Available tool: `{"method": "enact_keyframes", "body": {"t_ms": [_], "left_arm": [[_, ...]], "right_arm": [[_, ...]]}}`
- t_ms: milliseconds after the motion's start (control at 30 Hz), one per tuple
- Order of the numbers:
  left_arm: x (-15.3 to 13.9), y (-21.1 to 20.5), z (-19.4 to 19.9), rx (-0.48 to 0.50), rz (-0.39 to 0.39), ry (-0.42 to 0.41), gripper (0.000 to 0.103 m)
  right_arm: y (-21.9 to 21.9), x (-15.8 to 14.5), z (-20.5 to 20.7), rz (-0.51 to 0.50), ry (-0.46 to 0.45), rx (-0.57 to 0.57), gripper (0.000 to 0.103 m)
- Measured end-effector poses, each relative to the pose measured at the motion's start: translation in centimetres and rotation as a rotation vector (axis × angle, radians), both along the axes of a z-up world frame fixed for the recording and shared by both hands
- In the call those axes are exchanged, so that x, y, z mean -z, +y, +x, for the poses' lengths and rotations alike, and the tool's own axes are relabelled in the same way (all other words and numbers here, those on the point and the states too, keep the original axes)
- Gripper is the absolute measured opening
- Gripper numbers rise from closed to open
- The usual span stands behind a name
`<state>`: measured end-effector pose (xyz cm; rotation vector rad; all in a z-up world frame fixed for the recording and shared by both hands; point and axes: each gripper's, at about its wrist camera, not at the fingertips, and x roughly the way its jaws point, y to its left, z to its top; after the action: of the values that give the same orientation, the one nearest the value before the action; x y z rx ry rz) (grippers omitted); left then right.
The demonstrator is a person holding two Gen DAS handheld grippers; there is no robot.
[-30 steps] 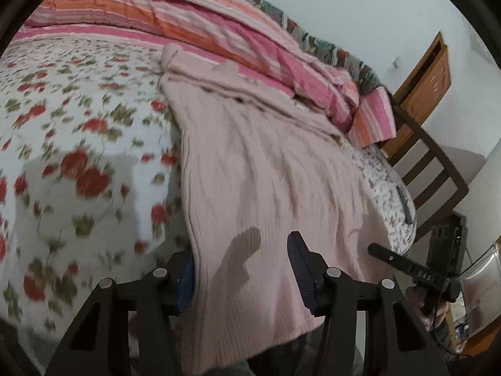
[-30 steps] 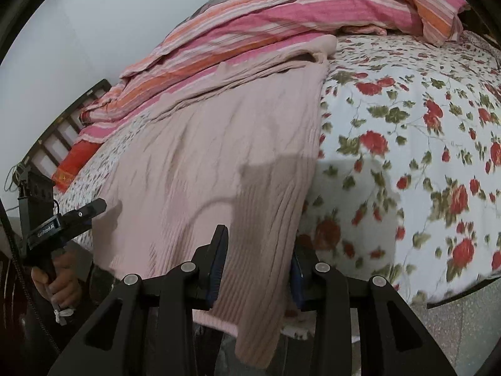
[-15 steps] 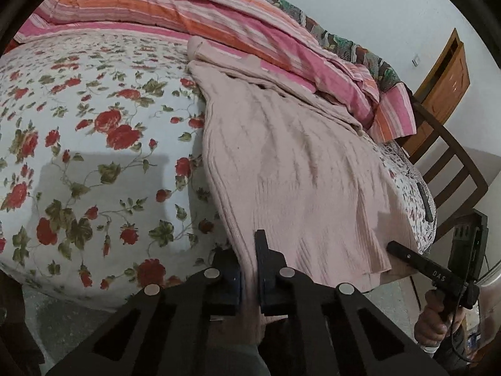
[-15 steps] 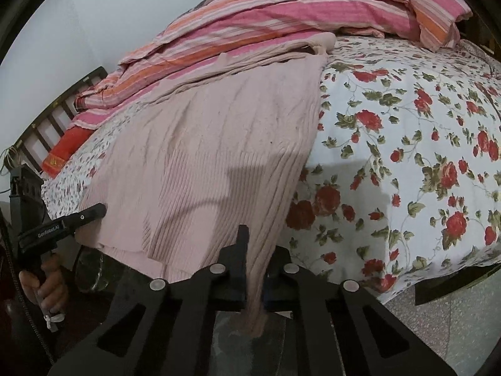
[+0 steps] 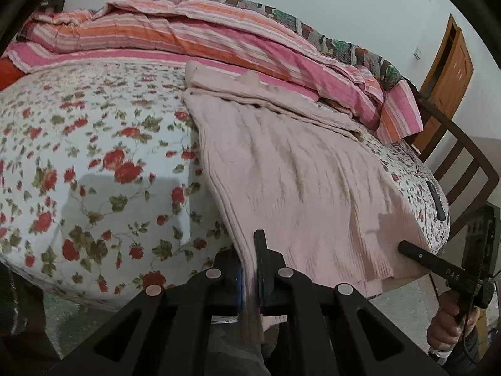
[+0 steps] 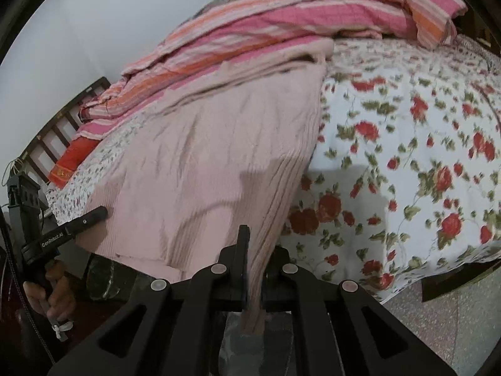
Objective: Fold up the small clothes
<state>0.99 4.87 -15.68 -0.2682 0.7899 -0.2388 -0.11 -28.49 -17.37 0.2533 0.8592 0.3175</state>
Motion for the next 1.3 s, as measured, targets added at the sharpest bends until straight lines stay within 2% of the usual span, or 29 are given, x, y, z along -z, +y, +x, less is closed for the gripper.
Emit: {"method": "enact_keyframes", "body": {"t_ms": [167,433,700,833,1167,1300], "left_arm": [[-2.7,-0.4,0.3,0.009,0.038,-0.054,0.007],[-8.5,-0.5,2.4,-0.004,0.017,-0.173,0.007],[-12.3,-0.7,6.1,-0.031,0.023,-0.223,0.007],[-13.2,-0.6,8.1,-0.043,0.021,-0.235,0.007],[-13.8,-0.4,13.4,-0.070,0.036,-0.240,0.006],[-13.2,0.4,15.4,-0.085,-0.001,-0.236,0.006]], "right_arm": [[-1.2,-2.1,0.4,0.110,-0.048,0.002,0.005],[-2.5,-6.7,2.3,0.230,-0.163,0.020,0.005],[-4.6,-9.6,6.2,0.338,-0.192,0.061,0.005],[-5.2,-10.3,8.4,0.383,-0.204,0.069,0.005],[-5.7,-11.1,13.8,0.408,-0.209,0.083,0.005],[-5.8,-10.9,15.8,0.404,-0.204,0.097,0.005]]}}
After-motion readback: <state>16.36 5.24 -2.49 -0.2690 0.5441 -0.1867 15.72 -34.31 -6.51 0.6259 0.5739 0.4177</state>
